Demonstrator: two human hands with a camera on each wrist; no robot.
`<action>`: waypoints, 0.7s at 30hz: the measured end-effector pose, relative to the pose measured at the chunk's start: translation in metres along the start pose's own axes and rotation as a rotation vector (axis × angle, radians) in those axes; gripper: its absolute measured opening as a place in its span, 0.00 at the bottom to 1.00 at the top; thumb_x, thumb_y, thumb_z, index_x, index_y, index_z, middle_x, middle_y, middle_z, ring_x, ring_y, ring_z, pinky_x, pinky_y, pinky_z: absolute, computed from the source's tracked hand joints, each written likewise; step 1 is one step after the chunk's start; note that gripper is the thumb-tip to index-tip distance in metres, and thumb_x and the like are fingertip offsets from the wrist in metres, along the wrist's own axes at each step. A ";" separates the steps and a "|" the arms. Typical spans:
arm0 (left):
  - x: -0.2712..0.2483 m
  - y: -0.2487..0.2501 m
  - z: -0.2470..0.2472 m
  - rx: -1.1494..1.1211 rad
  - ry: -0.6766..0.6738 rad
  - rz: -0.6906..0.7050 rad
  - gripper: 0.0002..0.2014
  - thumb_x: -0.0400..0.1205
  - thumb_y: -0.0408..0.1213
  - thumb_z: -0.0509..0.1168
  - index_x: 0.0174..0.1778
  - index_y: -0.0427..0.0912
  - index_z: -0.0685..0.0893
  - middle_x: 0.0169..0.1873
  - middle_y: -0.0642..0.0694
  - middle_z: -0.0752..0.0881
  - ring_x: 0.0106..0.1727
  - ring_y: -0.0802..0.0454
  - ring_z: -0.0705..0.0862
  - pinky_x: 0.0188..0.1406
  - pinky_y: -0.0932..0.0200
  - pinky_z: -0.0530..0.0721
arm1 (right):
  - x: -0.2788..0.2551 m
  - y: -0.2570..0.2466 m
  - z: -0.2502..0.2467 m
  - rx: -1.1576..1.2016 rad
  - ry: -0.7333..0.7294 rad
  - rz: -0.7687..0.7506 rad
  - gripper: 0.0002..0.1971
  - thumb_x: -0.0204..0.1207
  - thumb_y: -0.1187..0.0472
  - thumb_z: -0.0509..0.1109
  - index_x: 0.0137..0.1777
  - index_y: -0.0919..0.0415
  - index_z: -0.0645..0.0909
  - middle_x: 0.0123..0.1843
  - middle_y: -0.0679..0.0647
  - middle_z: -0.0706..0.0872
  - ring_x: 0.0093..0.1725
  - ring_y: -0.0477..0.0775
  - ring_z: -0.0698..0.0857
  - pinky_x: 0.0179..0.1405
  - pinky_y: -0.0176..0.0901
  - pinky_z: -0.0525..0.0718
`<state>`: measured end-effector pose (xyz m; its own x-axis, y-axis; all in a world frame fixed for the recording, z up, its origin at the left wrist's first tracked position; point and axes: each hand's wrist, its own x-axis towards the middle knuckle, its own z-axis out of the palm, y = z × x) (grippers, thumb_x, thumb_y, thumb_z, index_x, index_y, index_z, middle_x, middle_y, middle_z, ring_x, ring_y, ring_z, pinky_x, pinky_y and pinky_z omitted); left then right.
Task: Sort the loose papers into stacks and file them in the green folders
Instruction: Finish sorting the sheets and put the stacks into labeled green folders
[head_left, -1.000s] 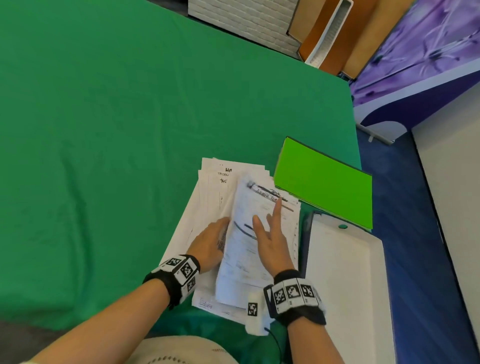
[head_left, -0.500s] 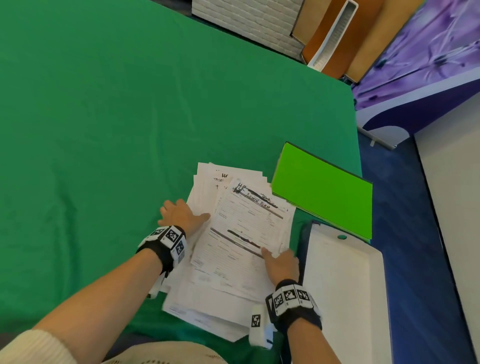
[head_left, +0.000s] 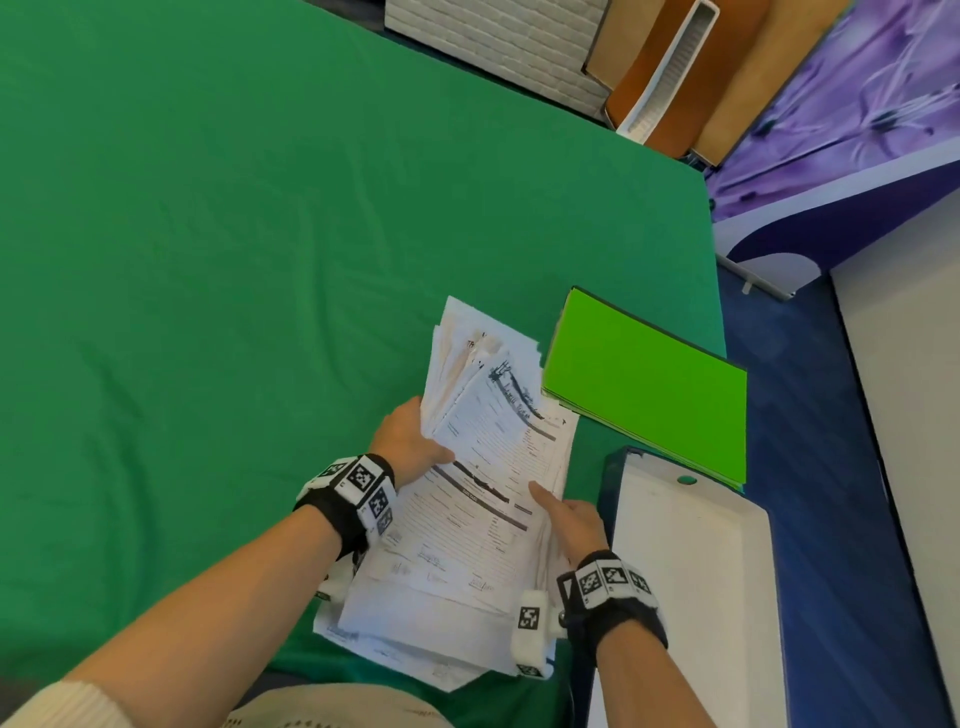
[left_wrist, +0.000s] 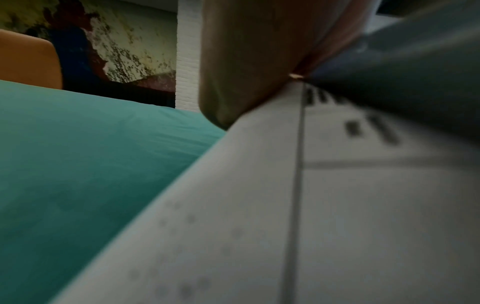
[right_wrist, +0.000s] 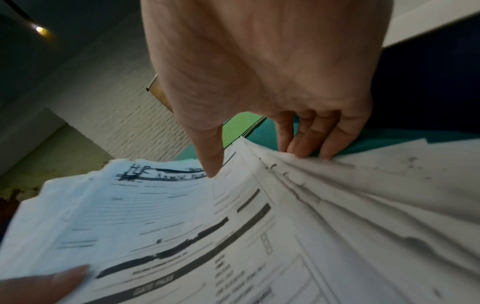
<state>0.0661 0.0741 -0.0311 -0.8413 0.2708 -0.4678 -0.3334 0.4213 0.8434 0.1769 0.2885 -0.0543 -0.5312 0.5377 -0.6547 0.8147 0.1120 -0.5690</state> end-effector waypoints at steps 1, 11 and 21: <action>-0.007 0.006 -0.005 -0.058 -0.037 0.021 0.29 0.69 0.26 0.79 0.64 0.44 0.78 0.59 0.46 0.86 0.61 0.44 0.84 0.63 0.42 0.83 | -0.001 0.000 -0.003 -0.006 -0.003 -0.006 0.29 0.62 0.33 0.77 0.43 0.61 0.82 0.52 0.62 0.89 0.51 0.62 0.86 0.58 0.49 0.82; -0.076 0.068 -0.077 -0.371 -0.253 0.332 0.34 0.63 0.27 0.81 0.65 0.41 0.78 0.57 0.46 0.90 0.57 0.49 0.89 0.53 0.54 0.88 | -0.084 -0.035 -0.032 0.783 -0.314 -0.393 0.43 0.57 0.49 0.87 0.73 0.58 0.75 0.66 0.58 0.86 0.66 0.59 0.85 0.68 0.59 0.80; -0.100 0.084 -0.054 -0.538 0.220 0.530 0.17 0.71 0.25 0.78 0.56 0.33 0.87 0.51 0.42 0.91 0.52 0.46 0.91 0.57 0.43 0.88 | -0.167 -0.084 -0.026 0.573 0.354 -0.898 0.14 0.74 0.58 0.77 0.58 0.59 0.87 0.53 0.47 0.90 0.53 0.37 0.88 0.54 0.34 0.86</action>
<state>0.0991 0.0356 0.1011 -0.9920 0.1169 0.0486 0.0233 -0.2084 0.9778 0.2033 0.2107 0.1160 -0.7016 0.6730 0.2343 -0.1063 0.2263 -0.9683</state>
